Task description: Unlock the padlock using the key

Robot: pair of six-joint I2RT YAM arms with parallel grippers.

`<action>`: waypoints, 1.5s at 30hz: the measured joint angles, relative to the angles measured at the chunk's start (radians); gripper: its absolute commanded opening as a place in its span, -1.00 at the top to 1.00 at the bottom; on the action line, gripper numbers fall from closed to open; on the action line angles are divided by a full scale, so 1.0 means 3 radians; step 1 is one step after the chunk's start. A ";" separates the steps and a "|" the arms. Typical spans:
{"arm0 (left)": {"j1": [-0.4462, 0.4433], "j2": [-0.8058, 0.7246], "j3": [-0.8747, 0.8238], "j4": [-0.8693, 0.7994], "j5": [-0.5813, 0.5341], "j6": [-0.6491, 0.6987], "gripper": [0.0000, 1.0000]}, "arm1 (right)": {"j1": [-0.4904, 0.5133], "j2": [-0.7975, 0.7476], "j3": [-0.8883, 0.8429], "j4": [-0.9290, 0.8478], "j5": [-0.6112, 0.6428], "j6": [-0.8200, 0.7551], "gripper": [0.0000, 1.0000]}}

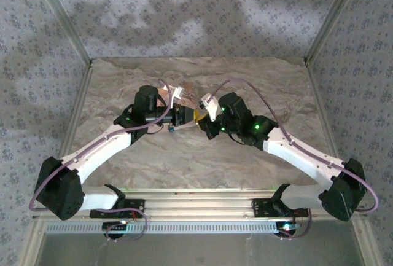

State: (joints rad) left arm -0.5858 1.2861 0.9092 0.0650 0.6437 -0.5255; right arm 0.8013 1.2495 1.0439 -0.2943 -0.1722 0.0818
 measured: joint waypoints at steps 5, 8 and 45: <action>0.0000 0.0003 0.0000 0.0000 0.0000 0.0000 0.55 | 0.0000 0.0000 0.0000 0.0006 0.0000 0.0014 1.00; 0.0000 0.0003 0.0000 0.0000 0.0000 0.0000 0.59 | 0.0000 0.0000 -0.0003 0.0027 0.0001 0.0018 1.00; -0.0011 -0.0392 0.0799 -0.1453 0.0393 0.2032 1.00 | -0.0787 -0.0745 -0.0351 0.0271 -0.1639 0.0313 0.29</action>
State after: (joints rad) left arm -0.5892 1.1687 1.1488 -0.3710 0.7616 0.0841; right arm 0.5652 1.0260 0.9386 -0.2131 -0.6640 0.1757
